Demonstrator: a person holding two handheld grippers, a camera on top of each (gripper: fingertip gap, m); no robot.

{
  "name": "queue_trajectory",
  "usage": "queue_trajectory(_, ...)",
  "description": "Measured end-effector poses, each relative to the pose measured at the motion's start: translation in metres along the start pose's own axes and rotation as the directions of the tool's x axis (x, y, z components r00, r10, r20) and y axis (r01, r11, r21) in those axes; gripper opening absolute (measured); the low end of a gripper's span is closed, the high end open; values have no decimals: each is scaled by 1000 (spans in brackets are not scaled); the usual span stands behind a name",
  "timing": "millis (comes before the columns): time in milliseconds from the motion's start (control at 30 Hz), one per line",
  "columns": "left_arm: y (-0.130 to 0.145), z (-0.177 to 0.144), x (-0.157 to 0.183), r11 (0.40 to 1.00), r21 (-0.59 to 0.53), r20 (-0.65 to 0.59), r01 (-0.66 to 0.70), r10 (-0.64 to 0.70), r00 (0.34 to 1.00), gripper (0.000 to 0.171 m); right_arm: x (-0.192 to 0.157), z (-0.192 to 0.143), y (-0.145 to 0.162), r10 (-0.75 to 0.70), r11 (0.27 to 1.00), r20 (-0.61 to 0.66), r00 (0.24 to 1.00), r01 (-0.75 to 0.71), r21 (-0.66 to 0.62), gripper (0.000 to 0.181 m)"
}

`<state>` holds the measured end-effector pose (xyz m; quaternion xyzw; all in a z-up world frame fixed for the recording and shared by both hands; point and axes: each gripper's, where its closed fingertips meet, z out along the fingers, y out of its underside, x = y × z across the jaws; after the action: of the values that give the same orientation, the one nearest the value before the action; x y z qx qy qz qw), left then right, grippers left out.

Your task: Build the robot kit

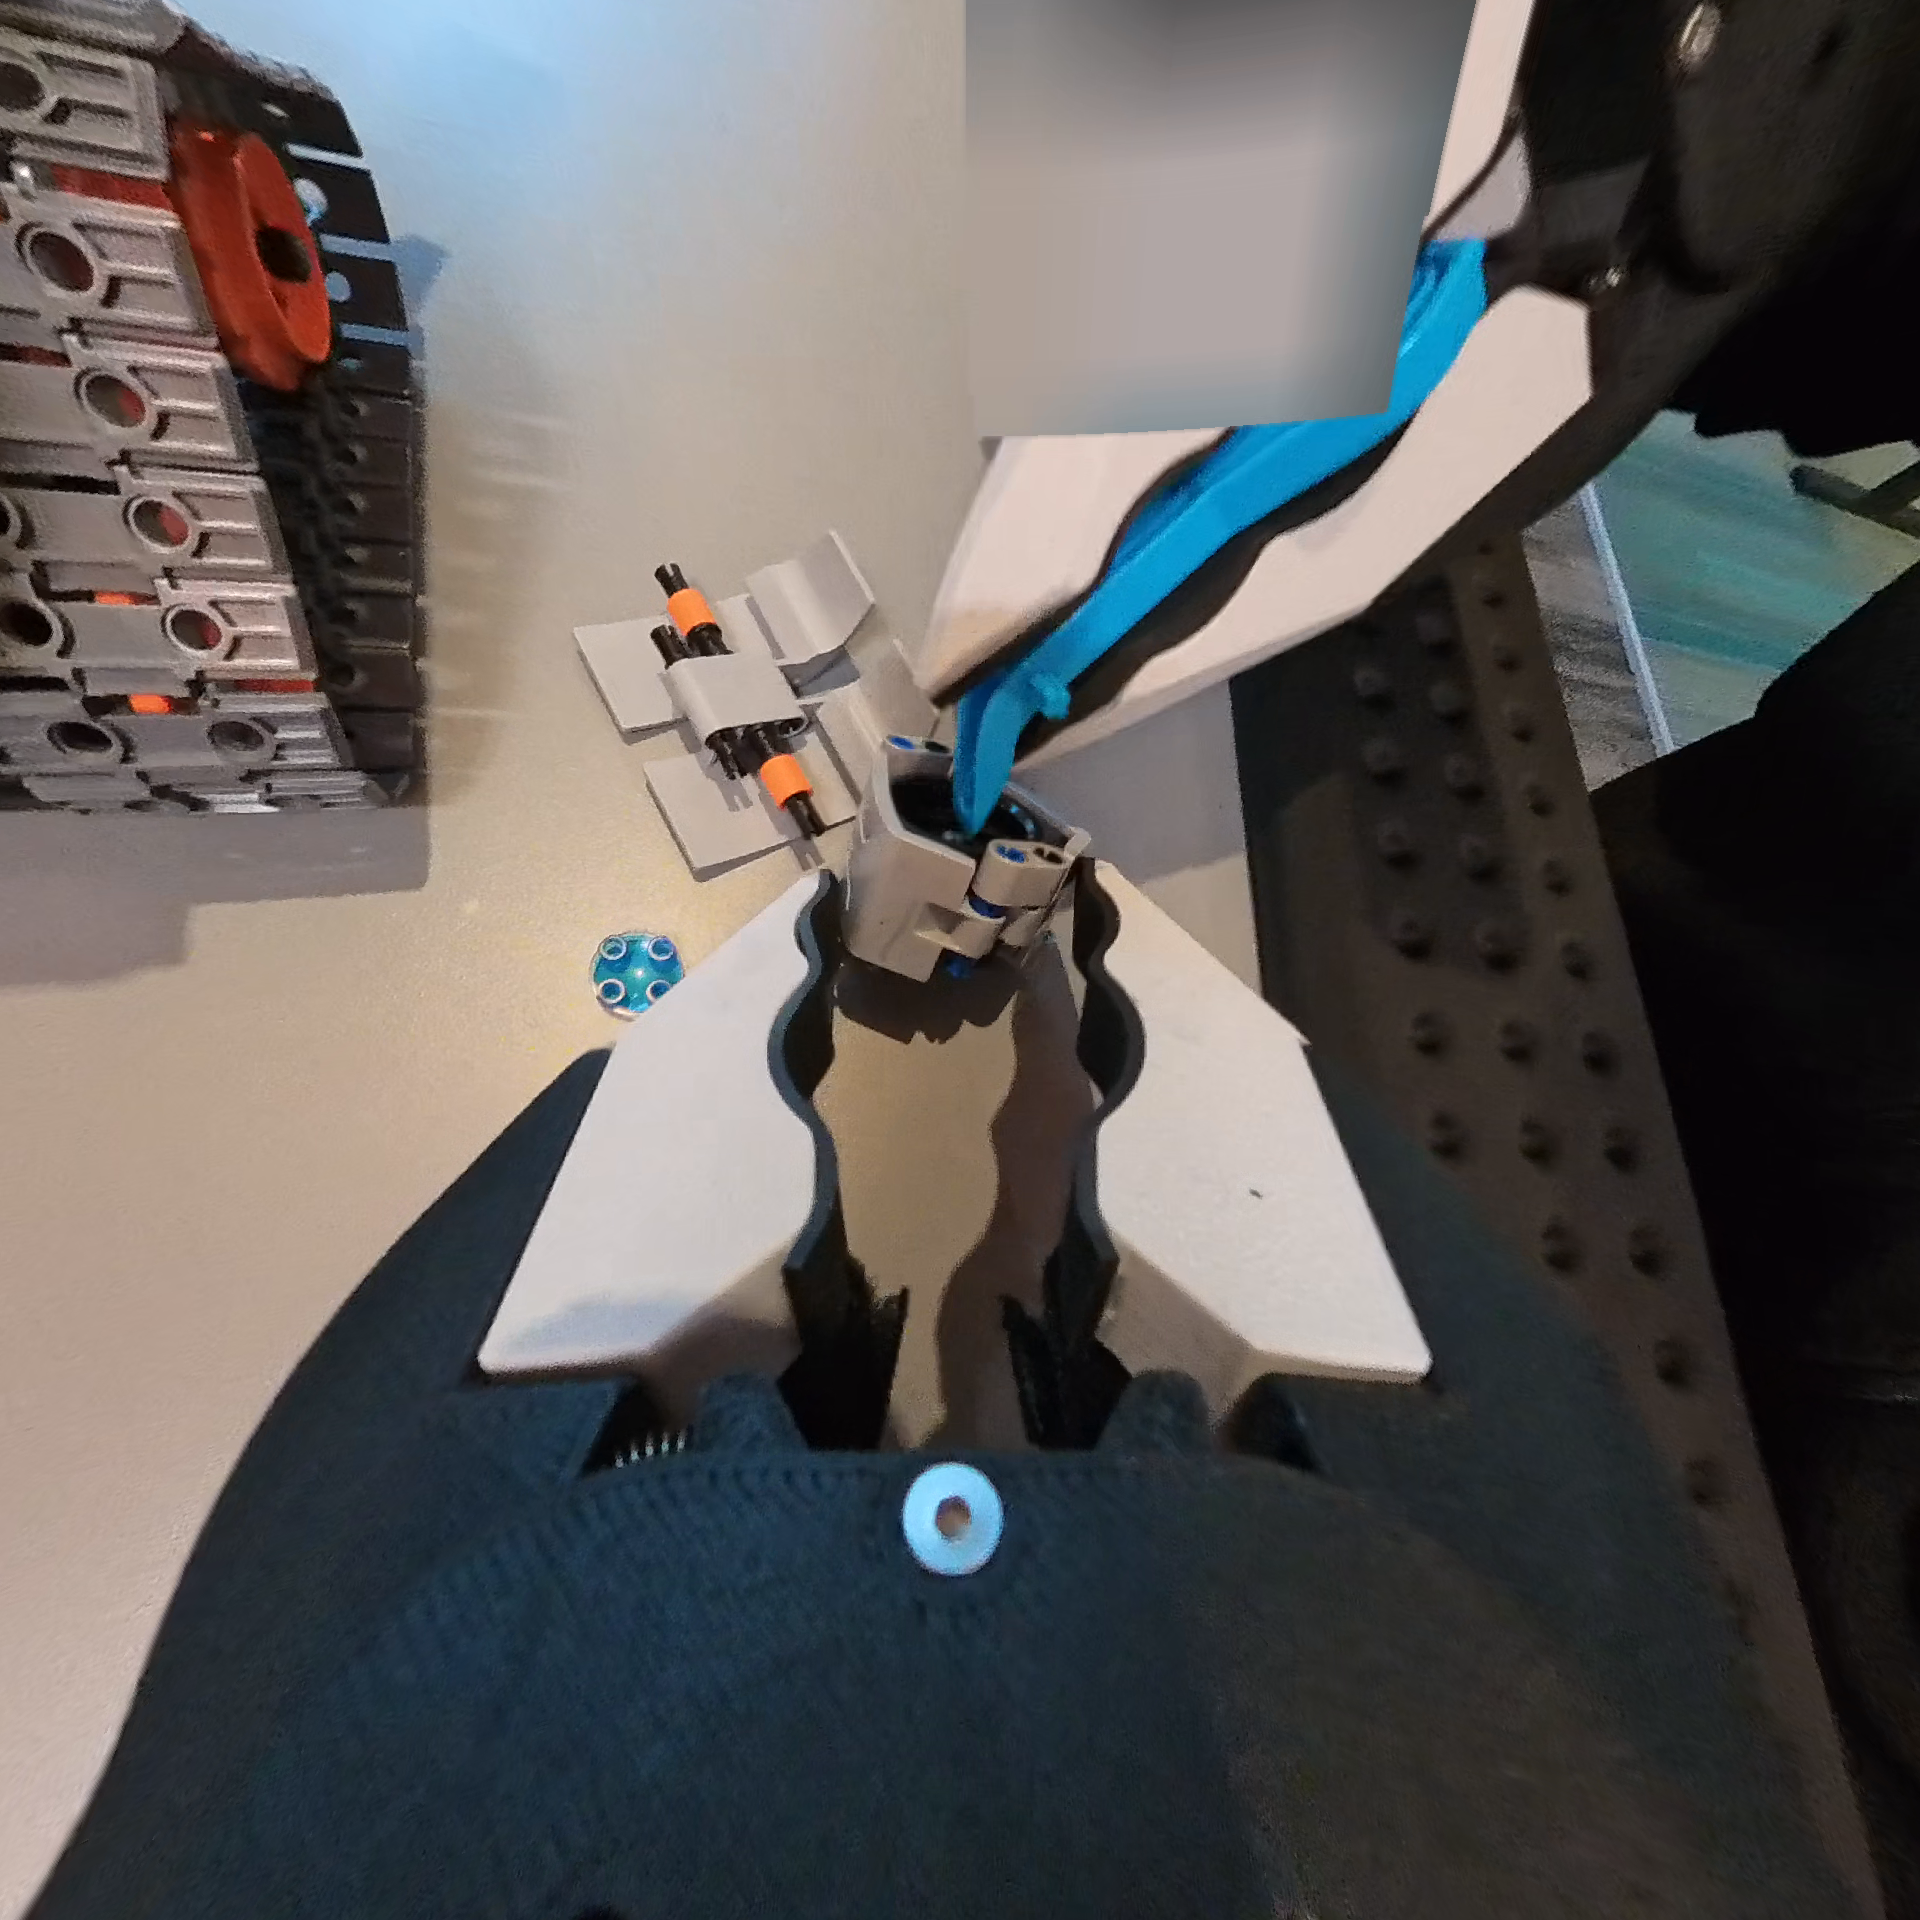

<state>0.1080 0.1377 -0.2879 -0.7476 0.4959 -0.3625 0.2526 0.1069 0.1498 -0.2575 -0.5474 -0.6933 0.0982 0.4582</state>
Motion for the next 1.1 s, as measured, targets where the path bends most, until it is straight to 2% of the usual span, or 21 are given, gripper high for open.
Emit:
queue_trajectory(333,8,-4,-2,997,-49,-4,-57,57,998,42,-15,4,-1,-53,999,65,996,53,10,11)
queue_trajectory(533,12,-7,-2,993,-68,-16,-96,95,995,41,-12,2,-5,-22,999,68,997,20,29,11)
queue_trajectory(767,15,-10,-5,998,-60,-56,-22,19,998,41,7,4,-6,62,997,2,998,-62,36,11)
queue_trajectory(933,14,-11,-5,998,-58,-80,1,-5,997,41,11,8,-13,-62,996,-62,996,65,54,11)
queue_trajectory(1100,15,-11,-4,998,-60,-100,9,-15,995,41,11,13,-16,-183,979,-70,981,188,78,11)
